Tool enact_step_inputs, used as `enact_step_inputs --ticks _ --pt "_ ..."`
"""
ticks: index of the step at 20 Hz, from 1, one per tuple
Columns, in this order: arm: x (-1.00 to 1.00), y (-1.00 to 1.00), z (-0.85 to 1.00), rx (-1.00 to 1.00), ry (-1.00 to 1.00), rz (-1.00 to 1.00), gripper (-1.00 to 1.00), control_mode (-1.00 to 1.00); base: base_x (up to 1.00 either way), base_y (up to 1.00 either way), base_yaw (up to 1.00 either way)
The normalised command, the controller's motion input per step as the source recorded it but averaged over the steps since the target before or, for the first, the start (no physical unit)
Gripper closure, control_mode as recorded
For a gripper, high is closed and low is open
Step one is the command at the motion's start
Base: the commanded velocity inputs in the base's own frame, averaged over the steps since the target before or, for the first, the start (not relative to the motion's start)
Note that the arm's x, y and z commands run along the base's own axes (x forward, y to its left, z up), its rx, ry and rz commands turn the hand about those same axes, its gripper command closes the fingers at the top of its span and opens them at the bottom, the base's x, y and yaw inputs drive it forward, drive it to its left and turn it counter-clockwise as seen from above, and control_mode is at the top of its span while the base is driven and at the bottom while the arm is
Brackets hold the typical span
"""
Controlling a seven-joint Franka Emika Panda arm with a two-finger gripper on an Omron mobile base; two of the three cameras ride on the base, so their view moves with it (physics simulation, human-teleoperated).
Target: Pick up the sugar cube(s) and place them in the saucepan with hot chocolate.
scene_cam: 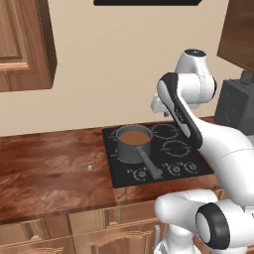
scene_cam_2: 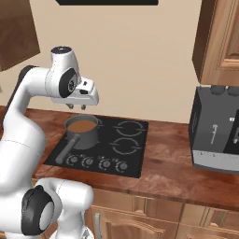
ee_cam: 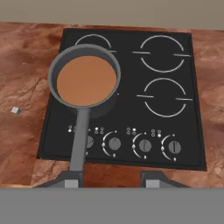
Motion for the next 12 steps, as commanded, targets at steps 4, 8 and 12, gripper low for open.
enact_step_inputs --ticks 4,8,12 --pt "0.00 0.30 -0.07 0.04 0.00 0.00 -1.00 -1.00 0.00 0.00 0.00" --pt "0.01 0.52 -0.09 0.02 0.01 -0.05 -1.00 -1.00 0.00 0.00 0.00" --pt "0.00 0.50 -0.02 0.02 0.06 -0.05 -1.00 -1.00 0.00 0.00 0.00"
